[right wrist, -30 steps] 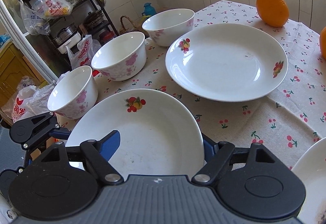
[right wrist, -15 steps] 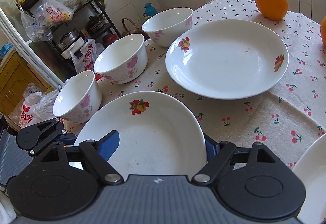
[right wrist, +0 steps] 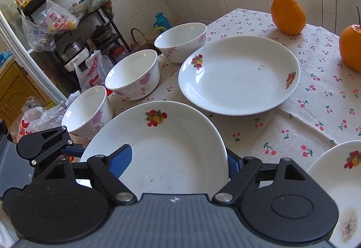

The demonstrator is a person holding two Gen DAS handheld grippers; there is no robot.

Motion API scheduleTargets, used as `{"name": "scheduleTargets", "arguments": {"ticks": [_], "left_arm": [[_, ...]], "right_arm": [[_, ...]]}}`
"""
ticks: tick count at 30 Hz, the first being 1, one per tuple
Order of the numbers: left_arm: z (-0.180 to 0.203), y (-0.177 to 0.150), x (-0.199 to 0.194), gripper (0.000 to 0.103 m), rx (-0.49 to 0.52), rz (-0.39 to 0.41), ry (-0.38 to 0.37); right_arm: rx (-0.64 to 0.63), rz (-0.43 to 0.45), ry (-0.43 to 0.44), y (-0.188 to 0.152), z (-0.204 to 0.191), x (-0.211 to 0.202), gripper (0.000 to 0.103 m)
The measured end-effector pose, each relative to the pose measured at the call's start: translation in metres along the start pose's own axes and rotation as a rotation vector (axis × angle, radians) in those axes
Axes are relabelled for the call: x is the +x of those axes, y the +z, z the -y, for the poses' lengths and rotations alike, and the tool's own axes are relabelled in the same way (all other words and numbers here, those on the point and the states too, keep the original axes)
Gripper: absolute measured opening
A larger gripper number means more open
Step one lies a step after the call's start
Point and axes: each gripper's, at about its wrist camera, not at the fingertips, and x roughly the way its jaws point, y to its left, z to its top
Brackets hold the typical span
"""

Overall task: Organize plates and bowls
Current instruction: 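Lift the large plate with the right gripper and carry it over the stained plate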

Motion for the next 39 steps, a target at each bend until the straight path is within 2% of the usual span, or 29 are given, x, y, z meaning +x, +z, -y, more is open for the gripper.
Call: {"name": "scheduleTargets", "arguments": {"ticks": [13, 29, 39], "left_arm": [[0.018, 0.044, 0.013, 0.099, 0.088, 0.011, -0.082], [0.055, 0.094, 0.063, 0.099, 0.193, 0.006, -0.2], [0.075, 0.11, 0.09, 0.099, 0.236, -0.013, -0.246]], "right_arm": [[0.047, 0.087, -0.085, -0.009, 0.027, -0.052, 0.089], [0.151, 0.153, -0.21, -0.033, 0.084, -0.105, 0.089], [0.218, 0.179, -0.254, -0.052, 0.113, -0.123, 0.09]]}}
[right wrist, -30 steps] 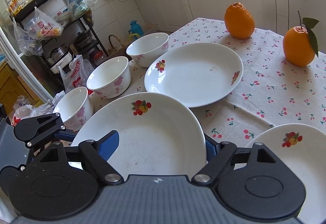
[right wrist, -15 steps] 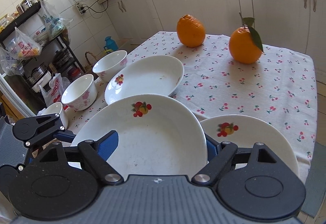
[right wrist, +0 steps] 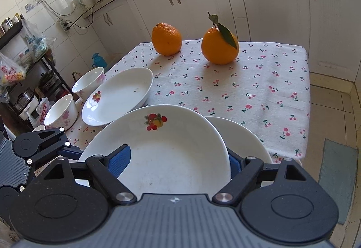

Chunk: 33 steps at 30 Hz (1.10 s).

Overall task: Organize plates and bowls
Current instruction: 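Lift the large plate with the right gripper and carry it over the stained plate, then lower the large plate onto the stained plate and open the right gripper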

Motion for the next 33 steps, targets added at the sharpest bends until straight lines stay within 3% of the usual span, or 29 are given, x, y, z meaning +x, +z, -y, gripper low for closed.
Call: {"name": "scheduleTargets", "arguments": {"ticks": [33], "left_arm": [[-0.006, 0.01, 0.026, 0.099, 0.032, -0.016, -0.049]], "right_arm": [[0.07, -0.01, -0.086, -0.018, 0.02, -0.008, 0.09]]}}
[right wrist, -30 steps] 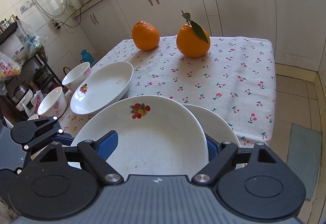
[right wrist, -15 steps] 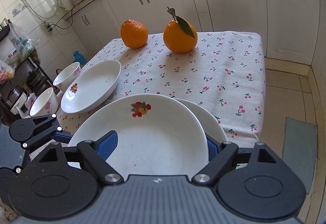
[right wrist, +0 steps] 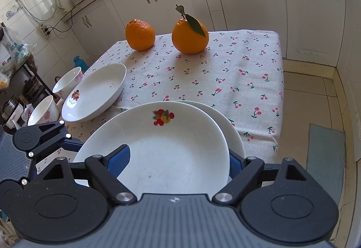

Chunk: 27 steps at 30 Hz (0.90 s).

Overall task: Organize plates and bowls
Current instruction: 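Lower the large plate onto the stained plate and open the right gripper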

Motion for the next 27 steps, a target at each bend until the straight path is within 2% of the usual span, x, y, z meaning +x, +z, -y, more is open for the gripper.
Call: {"name": "scheduleTargets", "arguments": {"ticks": [19, 27], "left_arm": [[-0.003, -0.002, 0.001, 0.102, -0.025, 0.025, -0.02], [0.002, -0.001, -0.001, 0.101, -0.003, 0.041, 0.005]], "right_arm": [[0.038, 0.023, -0.048, -0.011, -0.003, -0.019, 0.093], [0.033, -0.001, -0.109, -0.012, -0.016, -0.018, 0.1]]}}
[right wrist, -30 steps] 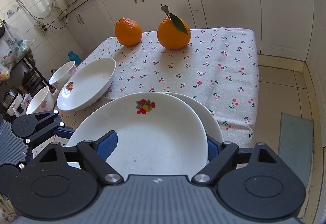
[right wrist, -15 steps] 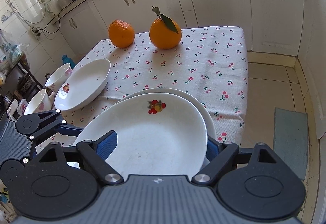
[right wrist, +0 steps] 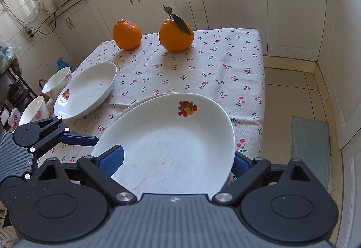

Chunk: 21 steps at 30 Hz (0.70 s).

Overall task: Organize plates and bowls
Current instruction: 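Lower the large plate onto the stained plate and open the right gripper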

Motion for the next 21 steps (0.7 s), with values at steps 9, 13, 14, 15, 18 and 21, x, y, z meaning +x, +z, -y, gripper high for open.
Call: {"name": "scheduleTargets", "arguments": {"ticks": [9, 13, 14, 15, 18, 21], "left_arm": [[0.002, -0.002, -0.002, 0.101, -0.004, 0.015, 0.007], [0.002, -0.003, -0.002, 0.101, -0.006, 0.019, 0.006], [0.002, -0.004, -0.003, 0.101, -0.007, 0.019, 0.003], [0.002, -0.004, -0.003, 0.101, -0.005, 0.019, 0.003], [0.001, -0.004, -0.008, 0.101, -0.011, 0.039, 0.005], [0.0, -0.004, -0.017, 0.101, -0.03, 0.063, 0.013]], "right_arm": [[-0.018, -0.043, -0.091, -0.007, -0.015, -0.002, 0.1], [-0.026, -0.064, -0.132, -0.012, -0.018, -0.001, 0.1], [-0.028, -0.069, -0.139, -0.013, -0.019, 0.0, 0.1], [-0.029, -0.073, -0.146, -0.015, -0.019, 0.0, 0.1], [-0.06, -0.059, -0.146, -0.019, -0.025, -0.004, 0.103], [-0.092, -0.045, -0.168, -0.022, -0.035, -0.009, 0.103]]}}
